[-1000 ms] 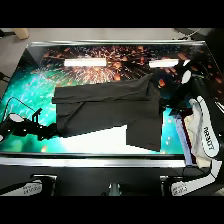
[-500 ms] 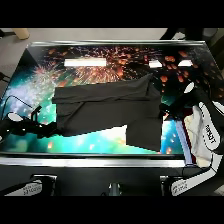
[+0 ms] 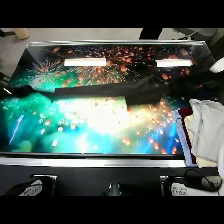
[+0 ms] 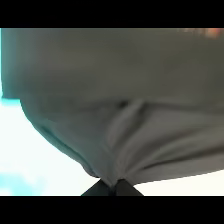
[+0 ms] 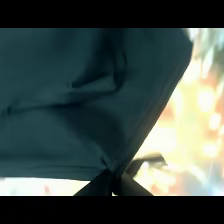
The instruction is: Fold the shirts.
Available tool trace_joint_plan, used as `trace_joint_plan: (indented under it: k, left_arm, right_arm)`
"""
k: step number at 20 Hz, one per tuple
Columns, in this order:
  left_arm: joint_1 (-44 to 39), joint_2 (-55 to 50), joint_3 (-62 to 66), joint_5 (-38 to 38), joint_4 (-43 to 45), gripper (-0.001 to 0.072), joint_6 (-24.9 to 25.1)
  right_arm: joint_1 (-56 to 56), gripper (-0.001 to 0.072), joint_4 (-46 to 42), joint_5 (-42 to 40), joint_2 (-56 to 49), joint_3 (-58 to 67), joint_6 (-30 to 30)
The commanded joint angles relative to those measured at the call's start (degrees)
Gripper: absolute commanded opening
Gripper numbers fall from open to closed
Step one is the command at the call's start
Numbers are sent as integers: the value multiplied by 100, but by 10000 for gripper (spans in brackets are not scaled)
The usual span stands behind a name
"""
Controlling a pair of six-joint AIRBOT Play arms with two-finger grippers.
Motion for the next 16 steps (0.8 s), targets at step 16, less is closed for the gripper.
trace_joint_plan:
  k: [16]
  left_arm:
    - [2,1961,3650,-533,1762,25,-791]
  right_arm:
    - [-2,29,-2074,-337,4232,1161,269]
